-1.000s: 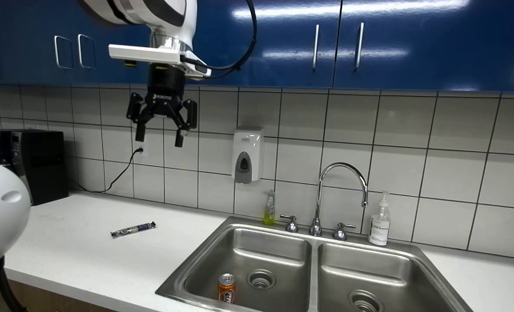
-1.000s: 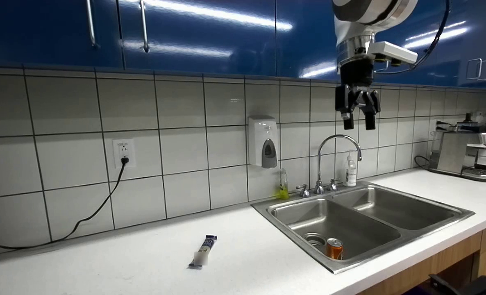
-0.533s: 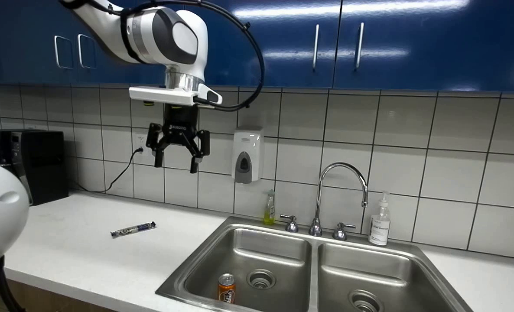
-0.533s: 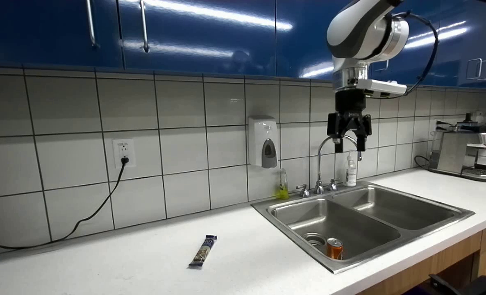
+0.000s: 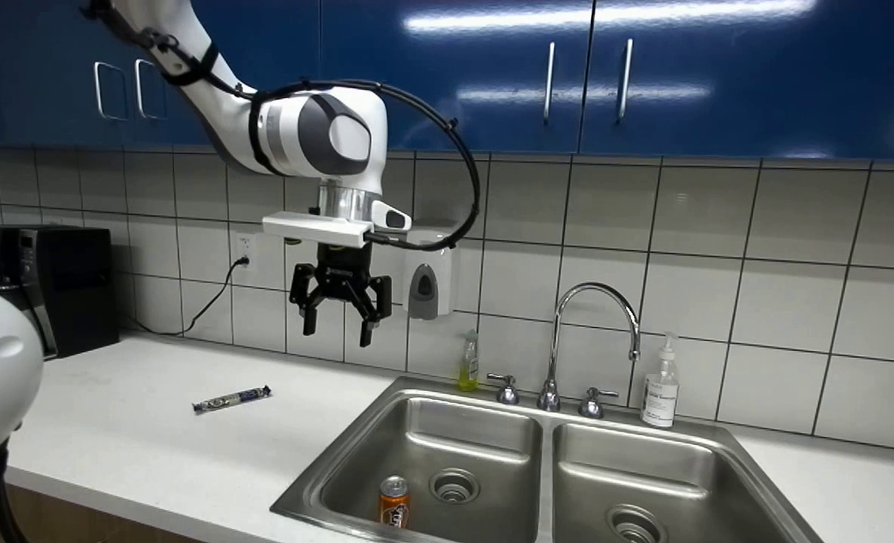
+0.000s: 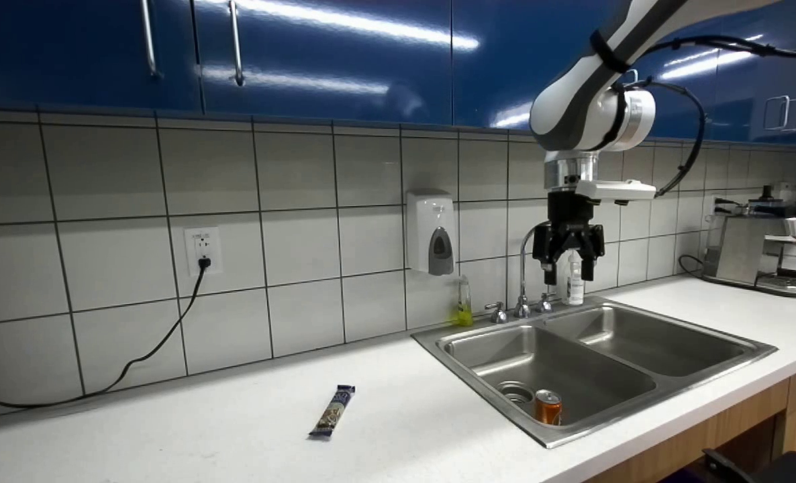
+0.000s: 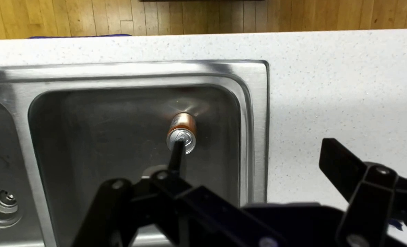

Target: Remove the can from the sink

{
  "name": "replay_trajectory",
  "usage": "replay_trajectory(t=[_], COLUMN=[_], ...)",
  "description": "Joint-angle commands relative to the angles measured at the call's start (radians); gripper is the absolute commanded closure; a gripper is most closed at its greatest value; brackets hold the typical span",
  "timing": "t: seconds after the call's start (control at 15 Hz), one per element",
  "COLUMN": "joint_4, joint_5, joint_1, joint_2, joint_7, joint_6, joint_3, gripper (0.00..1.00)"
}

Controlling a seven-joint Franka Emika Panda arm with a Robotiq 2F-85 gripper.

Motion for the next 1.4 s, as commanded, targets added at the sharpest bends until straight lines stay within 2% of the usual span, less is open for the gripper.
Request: replay_trajectory(t=[0.0,0.67,1.33], joint_4=[0.003,0.047,0.163], joint_5=[-0.016,-0.03,-0.026], joint_1=[-0.022,-0.046,-0.054], joint_2=[0.098,0.395,0.649], joint_7=[0.016,0.039,0.062], joint_6=[0.105,0.395,0.533], joint_3=[0.003,0.001,0.003], gripper=[0.0,0.0,0.0])
